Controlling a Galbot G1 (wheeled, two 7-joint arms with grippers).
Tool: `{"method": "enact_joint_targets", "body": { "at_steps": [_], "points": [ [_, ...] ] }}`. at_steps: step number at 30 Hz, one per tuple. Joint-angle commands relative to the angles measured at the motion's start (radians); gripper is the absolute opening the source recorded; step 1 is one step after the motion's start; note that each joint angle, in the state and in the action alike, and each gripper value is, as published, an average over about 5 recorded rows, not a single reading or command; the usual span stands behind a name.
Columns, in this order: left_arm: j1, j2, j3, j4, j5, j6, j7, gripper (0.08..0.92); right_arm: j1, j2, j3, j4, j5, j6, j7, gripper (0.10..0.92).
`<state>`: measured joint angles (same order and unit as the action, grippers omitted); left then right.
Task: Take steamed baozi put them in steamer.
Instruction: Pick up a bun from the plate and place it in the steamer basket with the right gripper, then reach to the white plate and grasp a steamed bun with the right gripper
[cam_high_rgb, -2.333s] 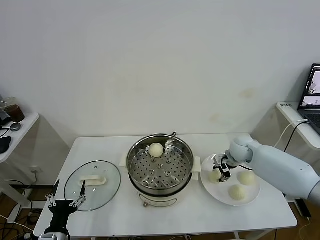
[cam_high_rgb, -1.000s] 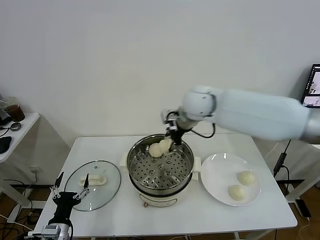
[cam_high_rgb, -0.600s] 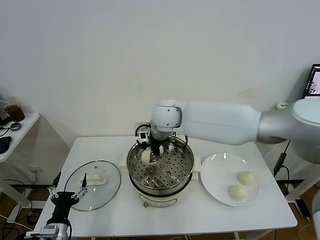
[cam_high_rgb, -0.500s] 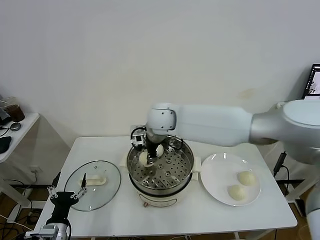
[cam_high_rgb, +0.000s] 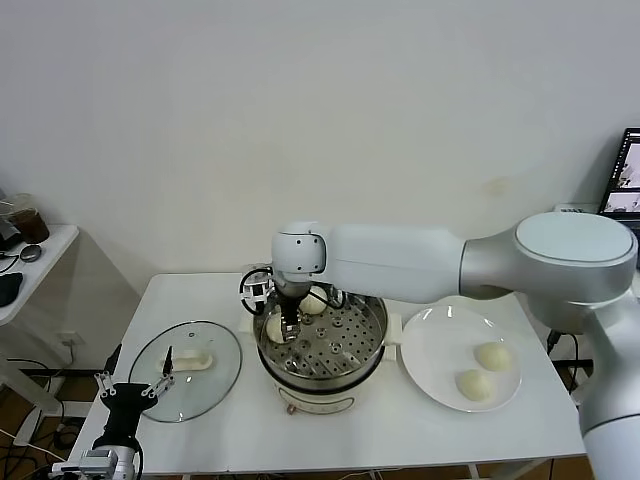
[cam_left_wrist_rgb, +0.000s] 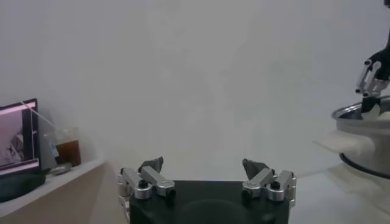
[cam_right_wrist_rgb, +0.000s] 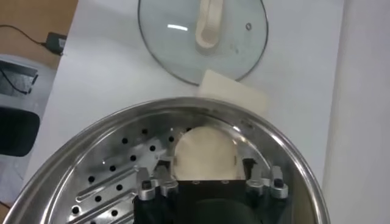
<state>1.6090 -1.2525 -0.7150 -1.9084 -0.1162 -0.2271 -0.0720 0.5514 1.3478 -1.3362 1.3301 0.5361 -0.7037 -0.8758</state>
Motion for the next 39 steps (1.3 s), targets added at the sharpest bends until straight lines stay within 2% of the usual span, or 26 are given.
{"method": "enact_joint_targets", "body": {
  "at_steps": [1,5,10,15,19,28,39],
  "points": [
    [-0.002,0.002,0.002,0.001,0.001,0.001,0.0,0.823,0.088,-0.119,0.0,0.086,-0.031,0.019,-0.109,0.818],
    [-0.009,0.008,0.006,0.002,0.002,0.002,0.001,0.823,0.185,-0.308,0.0,0.225,-0.068,0.067,-0.206,0.822],
    [-0.013,0.013,0.01,0.001,0.005,0.003,0.002,0.823,0.251,-0.591,-0.01,0.368,-0.207,0.198,-0.346,0.823],
    [-0.008,0.013,0.011,0.004,0.011,0.001,0.002,0.823,0.197,-0.836,0.013,0.406,-0.359,0.347,-0.422,0.823],
    [-0.003,0.01,0.012,0.007,0.02,-0.001,0.002,0.823,0.082,-0.947,0.062,0.413,-0.47,0.406,-0.427,0.823],
    [0.009,-0.007,0.009,-0.003,0.045,0.003,0.0,0.823,-0.428,-1.065,0.427,0.358,-0.647,0.458,-0.37,0.823],
    [0.027,-0.023,-0.005,-0.009,0.055,0.002,0.0,0.823,-0.734,-0.989,0.64,0.26,-0.715,0.479,-0.303,0.823]
  ]
}}
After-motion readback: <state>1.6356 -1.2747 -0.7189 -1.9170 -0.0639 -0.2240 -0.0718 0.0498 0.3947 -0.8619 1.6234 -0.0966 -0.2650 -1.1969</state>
